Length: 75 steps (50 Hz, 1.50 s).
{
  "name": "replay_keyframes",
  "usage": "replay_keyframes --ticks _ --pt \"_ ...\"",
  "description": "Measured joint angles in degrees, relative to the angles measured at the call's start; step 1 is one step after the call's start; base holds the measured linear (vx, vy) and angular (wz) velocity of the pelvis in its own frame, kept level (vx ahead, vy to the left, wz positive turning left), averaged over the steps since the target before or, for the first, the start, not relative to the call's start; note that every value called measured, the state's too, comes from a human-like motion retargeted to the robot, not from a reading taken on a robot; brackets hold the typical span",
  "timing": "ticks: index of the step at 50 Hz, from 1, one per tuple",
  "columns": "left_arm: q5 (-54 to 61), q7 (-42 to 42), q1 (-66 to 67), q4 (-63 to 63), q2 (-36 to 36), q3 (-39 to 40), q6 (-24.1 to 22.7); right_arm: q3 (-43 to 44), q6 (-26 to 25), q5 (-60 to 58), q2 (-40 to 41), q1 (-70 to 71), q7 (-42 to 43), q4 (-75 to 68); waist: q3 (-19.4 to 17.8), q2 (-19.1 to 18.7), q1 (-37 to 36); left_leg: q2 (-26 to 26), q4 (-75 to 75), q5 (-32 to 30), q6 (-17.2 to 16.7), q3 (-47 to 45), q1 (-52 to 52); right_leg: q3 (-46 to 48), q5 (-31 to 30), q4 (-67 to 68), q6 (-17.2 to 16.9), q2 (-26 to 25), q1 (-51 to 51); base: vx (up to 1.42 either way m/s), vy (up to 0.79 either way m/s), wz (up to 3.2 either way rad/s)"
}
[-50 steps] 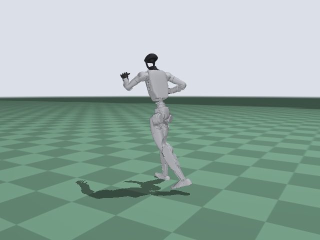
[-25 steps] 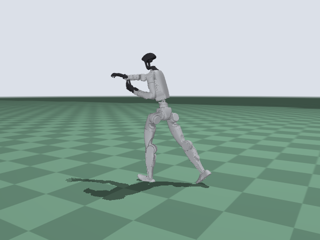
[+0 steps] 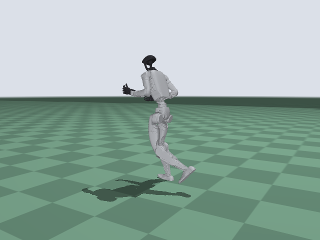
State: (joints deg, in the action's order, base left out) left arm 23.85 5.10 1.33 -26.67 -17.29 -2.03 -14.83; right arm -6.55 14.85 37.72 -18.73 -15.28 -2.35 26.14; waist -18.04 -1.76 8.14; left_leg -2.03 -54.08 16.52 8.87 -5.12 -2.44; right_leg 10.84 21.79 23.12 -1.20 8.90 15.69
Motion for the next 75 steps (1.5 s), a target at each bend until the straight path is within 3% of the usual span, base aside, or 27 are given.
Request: replay_keyframes --ticks 2,5,9,13,15,18,21,23,25,27,30,33,35,38,40,43,45,47,50,54,57,59,62,65,67,70,75 --pt "3.7 -1.8 8.0 -0.5 1.4 0.7 -0.3 -2.5 2.0 -0.6 0.9 4.6 3.2 0.5 0.2 -0.4 -3.4 -1.0 -12.6 5.2 1.3 -0.5 7.4 -0.6 6.8 6.9 0.5 -0.7 -0.5 1.22 -0.2 -0.56" --pt "11.9 -6.6 19.3 -3.3 -0.3 1.8 -0.5 -0.6 2.7 1.0 2.8 10.6 4.8 4.4 3.8 1.4 -10.9 -1.2 -17.8 10.0 3.9 -3.6 18.2 -0.7 7.8 4.8 -1.9 -0.3 -5.0 1.24 -0.16 -0.39" --pt "14.2 -9.5 25.6 -7.3 -8.4 4.6 -0.3 1.5 3.0 4.0 4.5 13.6 6.4 9.3 9.4 8.5 -25.2 1.6 4.6 8.4 3.0 -11.1 24.7 -4.4 -5.1 -7.4 -6.2 1.2 -12.8 1.29 -0.06 -0.98" --pt "12.8 -10.5 25.9 -7.8 -10.8 6.8 -0.2 -0.2 2.5 2.6 2.9 14.4 4.8 10.8 11.2 10.2 -32.8 1.7 40.9 3.8 -4.3 -15.7 19.6 -9.5 -20.3 -17.2 -6.9 -1.0 -24.2 1.36 0.16 -0.9" --pt "9.9 -10.5 23.4 -6.9 -9.2 7.1 -0.7 -1.5 2.9 1.1 1.3 14.5 2.9 11.0 9.5 8.0 -32.3 0.4 50.3 3.9 -7.6 -16.3 16.1 -12.0 -23.3 -17.6 -5.6 -3.1 -31.1 1.35 0.23 -0.07" --pt "0.9 -7.1 14.0 -2.9 -5.9 3.5 -1.8 -3.6 3.8 -1.7 0.7 12.1 1.1 9.9 6.3 4.5 -29.1 -2.7 45.0 2.4 -4.7 -13.5 13.3 -7.6 -18.4 -0.8 -2.1 -4.0 -32.1 1.25 0.21 0.37" --pt "-7.1 0.2 -2.8 6.4 -3.2 -4.4 -2.4 -4.5 4.6 -8.0 1.5 8.4 4.5 2.7 1.8 5.6 -25.4 -2.9 26.5 14.6 0.2 -11.1 14.2 -3.7 -6.6 25.9 2.0 1.1 -23.2 1.11 0.16 0.45" --pt "-12.5 5.6 -14.9 11.3 -2.4 -8.6 -2.6 -4.1 4.8 -17.1 1.5 5.6 8.1 -4.2 0.5 7.7 -22.5 -2.1 20.2 20.3 -0.4 -11.4 14.2 -5.7 0.3 38.4 3.8 2.6 -14.2 1.07 0.12 0.31" --pt "-18.3 7.9 -24.2 10.9 -2.1 -9.2 -2.6 -3.0 4.7 -24.2 0.6 1.1 8.0 -7.3 1.7 8.5 -17.9 -1.5 21.7 21.8 -3.2 -11.8 11.4 -7.3 3.7 42.4 4.1 0.9 -5.6 1.11 0.1 0.43" --pt "-22.5 8.8 -31.6 7.6 -1.2 -7.2 -1.5 -1.5 5.3 -23.4 -1.8 -4.5 5.4 -5.0 4.8 6.7 -11.3 -1.6 27.6 19.3 -6.2 -10.9 8.2 -5.5 3.4 36.8 2.8 -1.8 1.3 1.16 0.07 0.78" --pt "-23.9 12.8 -38.1 2.6 0.4 -5.5 0.5 0.8 4.8 -16.5 -7.4 -12.2 3.4 0.6 8.7 1.8 -0.4 -2.0 36.5 10.9 -9.3 -7.9 2.4 1.8 -1.5 14.5 -0.4 -4.4 4.8 1.25 -0.02 1.08" --pt "-21.2 16.1 -39.9 -0.9 1.4 -7.6 1.9 4.1 1.8 -13.8 -10.6 -16.2 3.0 3.0 8.6 1.2 8.1 0.3 42.0 0.1 -10.4 -4.1 -6.3 9.1 -6.8 -12.1 -4.8 -4.0 1.9 1.35 -0.17 0.86" --pt "-14.9 13.3 -39.1 -3.1 3.1 -9.8 0.3 5.5 -0.3 -12.9 -9.5 -17.6 1.6 3.4 7.1 2.9 11.3 1.9 42.8 -5.7 -10.5 -1.4 -12.3 13.8 -7.1 -22.0 -8.3 -2.8 1.0 1.37 -0.23 0.22" --pt "-12.3 6.8 -35.6 -3.4 4.0 -10.6 -0.3 7.3 -0.9 -11.6 -5.5 -17.8 1.3 2.6 5.1 6.8 11.3 3.7 32.8 -5.7 -9.2 -2.0 -16.1 16.1 -9.7 -23.5 -8.5 0.4 0.6 1.3 -0.22 -0.39" --pt "-13.5 3.4 -31.9 -1.2 4.6 -10.4 -0.2 6.4 -0.1 -10.4 -3.2 -15.1 2.5 0.5 3.3 8.6 9.9 2.0 18.9 -1.6 -6.2 -7.1 -14.9 12.6 -13.0 -18.0 -4.0 2.1 -0.3 1.2 -0.16 -0.9" --pt "-14.3 3.8 -22.8 6.5 6.3 -9.6 1.2 2.1 1.9 -10.0 -1.0 -5.0 7.3 -7.6 -1.8 6.0 7.6 -6.6 -5.2 5.1 -1.0 -9.9 -6.9 7.1 -2.7 2.2 1.7 0.1 2.2 1.07 -0.08 -1.14" --pt "-9.7 6.4 -13.9 8.9 6.5 -8.7 0.7 1.5 2.9 -9.2 -0.6 -0.3 10.3 -10.6 -3.1 4.2 6.9 -8.8 -18.1 9.3 -0.7 -6.7 3.9 5.6 2.7 15.5 0.6 -0.5 6.3 0.98 0.01 -1.04" --pt "-5.7 3.5 -4.4 6.4 4.2 -6.6 -0.4 1.4 4.0 -5.9 -0.4 0.1 9.8 -7.7 -3.5 3.9 5.1 -5.7 -20.2 11.8 1.0 -2.5 13.7 3.2 2.0 10.1 0.5 -3.4 2.7 0.84 -0.01 -1.36" --pt "-1.1 -2.1 11.3 -0.5 -2.6 -0.9 -1.3 1.2 3.9 -1.0 -0.6 -3.7 5.2 1.4 -2.8 6.5 -0.3 -3.8 -11.2 11.2 1.6 -3.2 22.8 -4.0 -2.9 5.8 -1.2 -5.9 -0.8 0.81 0.06 -2.22" --pt "6.9 -5.6 26.6 -1.6 -7.1 4.7 -0.7 0.4 1.5 0.8 -3.6 -6.1 -0.1 7.7 -3.6 10.1 -8.3 -3.3 22.2 2.4 -1.7 -2.5 21.3 -13.5 -7.6 6.4 -3.9 -6.9 -5.4 0.8 0.27 -2.82" --pt "3.9 -7.4 33.4 -0.9 -9.8 8.3 -0.7 -0.5 1.1 1.9 -7.5 -7.3 -3.9 9.5 -4.5 9.2 -13.6 -5.8 45.1 -1.2 -6.1 10.9 17.4 -15.8 -4.0 12.5 -4.5 -8.1 -8.2 0.78 0.49 -2.84" --pt "-1.7 -8.8 35.8 -0.6 -10.9 11.2 -0.9 -0.5 1.5 0.7 -10.3 -7.8 -6.3 10.3 -4.7 8.6 -15.6 -8.8 48.0 -0.5 -7.1 16.4 17.2 -14.8 1.4 21.6 -2.7 -7.4 -7.5 0.65 0.59 -2.38" --pt "-8.5 -7.1 32.9 2.2 -11.1 12.1 0.1 -1.6 2.2 -2.0 -11.3 -5.9 -5.1 9.4 -6.1 9.7 -16.4 -9.9 35.9 -2.4 -6.7 11.9 20.7 -12.5 11.8 38.7 3.8 -3.1 -3.2 0.45 0.59 -1.73" --pt "-13.4 1.1 18.9 10.1 -13.4 4.0 1.4 -6.9 3.1 -1.5 -9.1 -1.9 4.0 2.2 -9.4 12.4 -15.7 -6.9 12.7 9.8 -5.8 4.6 26.6 -12.1 21.9 49.7 8.5 2.5 -1.5 0.3 0.56 -1.33" --pt "-16.8 6.8 6.5 13.2 -14.9 -3.7 1.8 -10.0 4.3 -1.6 -8.7 -0.9 9.6 -3.4 -9.3 12.4 -14.7 -7.4 7.3 13.1 -6.8 -0.6 26.2 -11.2 24.8 50.7 10.1 4.3 -1.4 0.23 0.44 -1.63" --pt "-18.6 10.1 -9.3 11.6 -11.8 -10.1 2.0 -9.3 5.0 -2.4 -11.9 -3.9 9.9 -3.7 -5.5 11.1 -11.0 -8.6 9.6 12.4 -7.3 -8.8 22.5 -8.8 24.8 45.8 9.2 5.7 -1.0 0.17 0.28 -1.95" --pt "-14.3 8.1 -20.1 2.2 -4.2 -9.8 3.6 1.0 0.7 -2.4 -19.7 -12.0 3.6 3.1 4.2 4.8 0.1 -10.6 27.6 3.1 -7.4 -19.8 13.3 1.0 14.8 26.9 3.0 4.7 -2.0 0.09 0.05 -2.29"
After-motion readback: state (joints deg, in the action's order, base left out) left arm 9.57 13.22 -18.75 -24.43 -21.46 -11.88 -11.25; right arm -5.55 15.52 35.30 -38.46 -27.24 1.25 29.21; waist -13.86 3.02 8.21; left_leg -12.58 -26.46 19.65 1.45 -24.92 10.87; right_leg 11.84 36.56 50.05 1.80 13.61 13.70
